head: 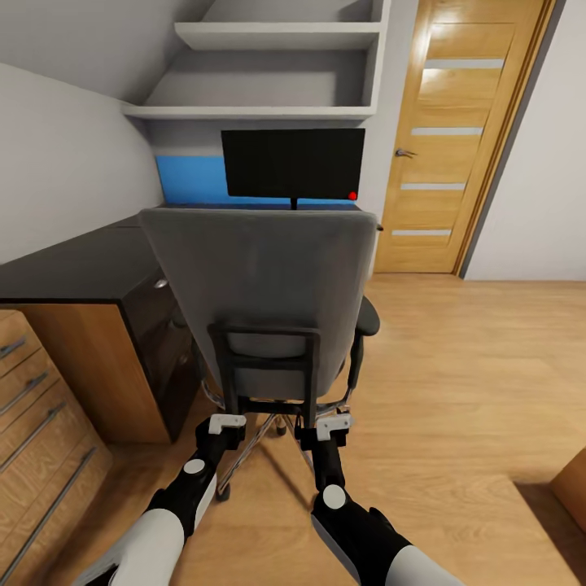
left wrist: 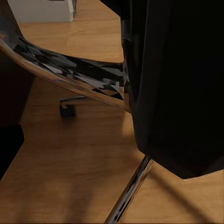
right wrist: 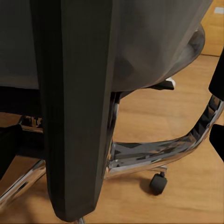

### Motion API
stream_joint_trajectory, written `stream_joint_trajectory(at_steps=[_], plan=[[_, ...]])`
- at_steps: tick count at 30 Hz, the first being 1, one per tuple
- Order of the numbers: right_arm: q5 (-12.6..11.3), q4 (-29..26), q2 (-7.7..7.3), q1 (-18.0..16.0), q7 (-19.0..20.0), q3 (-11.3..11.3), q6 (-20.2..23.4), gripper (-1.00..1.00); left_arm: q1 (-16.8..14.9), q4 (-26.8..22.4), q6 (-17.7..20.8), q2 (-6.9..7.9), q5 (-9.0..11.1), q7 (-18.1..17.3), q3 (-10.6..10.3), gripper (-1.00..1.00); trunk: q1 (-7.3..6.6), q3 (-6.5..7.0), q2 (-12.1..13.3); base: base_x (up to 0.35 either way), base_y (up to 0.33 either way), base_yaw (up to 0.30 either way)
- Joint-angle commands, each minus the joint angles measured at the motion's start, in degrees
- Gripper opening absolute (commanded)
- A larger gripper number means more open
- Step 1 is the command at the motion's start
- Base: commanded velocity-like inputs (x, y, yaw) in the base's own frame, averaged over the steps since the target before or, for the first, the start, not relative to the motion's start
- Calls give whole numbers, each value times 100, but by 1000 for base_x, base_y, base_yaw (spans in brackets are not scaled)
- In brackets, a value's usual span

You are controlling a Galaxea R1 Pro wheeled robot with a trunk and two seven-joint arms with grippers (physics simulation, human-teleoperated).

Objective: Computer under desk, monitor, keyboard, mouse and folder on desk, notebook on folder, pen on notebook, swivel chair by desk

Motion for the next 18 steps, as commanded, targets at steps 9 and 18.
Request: stream_joint_trajectory(at_steps=[9, 18], plan=[[-94, 3, -7, -11, -53, 8, -67, 100, -6, -10, -20, -5, -35, 11, 89, 100, 1, -4, -2, 204, 0, 0], [-93, 4, -14, -11, -55, 8, -67, 100, -6, -10, -20, -5, -35, 9, 89, 100, 1, -4, -2, 205, 0, 0]])
